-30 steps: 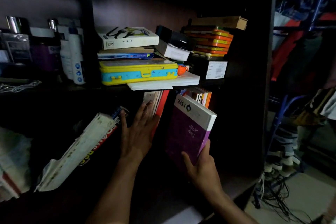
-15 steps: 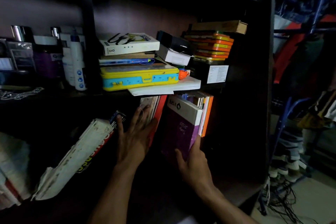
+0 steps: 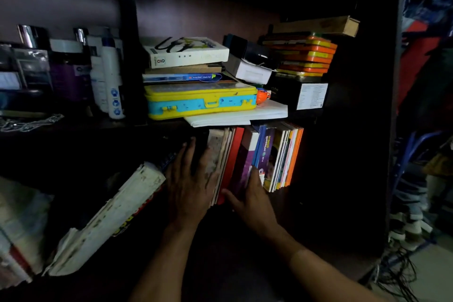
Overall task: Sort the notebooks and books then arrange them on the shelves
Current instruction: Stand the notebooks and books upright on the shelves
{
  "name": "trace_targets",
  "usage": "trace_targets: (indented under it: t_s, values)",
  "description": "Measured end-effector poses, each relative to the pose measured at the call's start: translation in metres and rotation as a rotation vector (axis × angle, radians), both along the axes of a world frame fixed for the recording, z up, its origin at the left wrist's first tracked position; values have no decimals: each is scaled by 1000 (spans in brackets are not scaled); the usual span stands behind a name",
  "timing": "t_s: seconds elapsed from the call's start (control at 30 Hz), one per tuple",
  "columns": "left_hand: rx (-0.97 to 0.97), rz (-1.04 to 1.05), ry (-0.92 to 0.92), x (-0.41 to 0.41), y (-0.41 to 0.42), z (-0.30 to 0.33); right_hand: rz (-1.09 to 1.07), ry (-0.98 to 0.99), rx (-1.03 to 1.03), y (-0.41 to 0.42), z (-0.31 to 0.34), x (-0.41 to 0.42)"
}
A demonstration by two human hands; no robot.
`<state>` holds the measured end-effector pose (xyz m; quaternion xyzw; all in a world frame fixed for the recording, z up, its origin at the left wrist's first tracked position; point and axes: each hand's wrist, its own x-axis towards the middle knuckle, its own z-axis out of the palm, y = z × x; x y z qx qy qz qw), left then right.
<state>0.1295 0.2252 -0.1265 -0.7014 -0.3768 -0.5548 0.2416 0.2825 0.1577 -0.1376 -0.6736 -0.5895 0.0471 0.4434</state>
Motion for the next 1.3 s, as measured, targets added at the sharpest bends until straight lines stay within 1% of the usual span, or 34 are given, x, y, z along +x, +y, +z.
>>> trace_targets:
  t_s: [0.07,0.1,0.17,0.23,0.3,0.37,0.4,0.43,0.5,0.53,0.57,0.63,0.7,0.73,0.8,0.83,0.9,0.97,1.0,1.13,1.23,1.3]
  values:
    - [-32,-66,-14,-2,-2,1,12,126,74,-9,-3,-2]
    - [-50,-105,-27,-3,-6,4,-10,126,103,-14,-3,-4]
    - [-69,-199,-26,-1,-24,14,-22,60,133,-26,-4,-8]
    - [-3,-271,28,-7,-52,26,21,-21,148,-42,-7,-14]
    - [100,-233,14,-28,-71,32,85,-15,149,-56,-12,-22]
    - [120,-104,-113,-72,-86,31,162,75,79,-68,-11,-41]
    - [63,-19,-164,-99,-90,26,205,121,36,-72,-8,-57]
    - [-61,66,-191,-125,-89,18,249,183,-19,-70,-6,-73]
    - [-415,186,-189,-170,-79,-2,299,373,-135,-58,8,-108]
    - [-584,196,-183,-181,-74,-11,310,490,-185,-49,16,-122]
    - [-709,202,-170,-187,-71,-18,332,615,-207,-39,25,-136]
    - [-840,190,-133,-188,-69,-25,346,819,-208,-19,46,-160]
    - [-836,153,-128,-183,-66,-27,310,944,-159,-2,58,-174]
    - [-829,145,-131,-182,-64,-26,300,970,-112,7,59,-177]
    - [-813,149,-178,-179,-62,-26,284,918,-44,13,59,-184]
    - [-847,123,-221,-176,-62,-25,275,858,-13,10,60,-187]
    - [-951,3,-324,-167,-64,-21,267,719,31,0,64,-189]
    - [-1003,-118,-446,-156,-66,-18,252,584,55,-5,70,-185]
    - [-1026,-136,-452,-152,-69,-16,241,539,56,-5,70,-181]
    - [-1040,-108,-291,-148,-70,-17,189,403,34,-16,63,-164]
    - [-989,-14,-158,-146,-75,-18,71,333,95,-27,56,-152]
    - [-944,59,-74,-145,-79,-19,46,305,109,-32,58,-144]
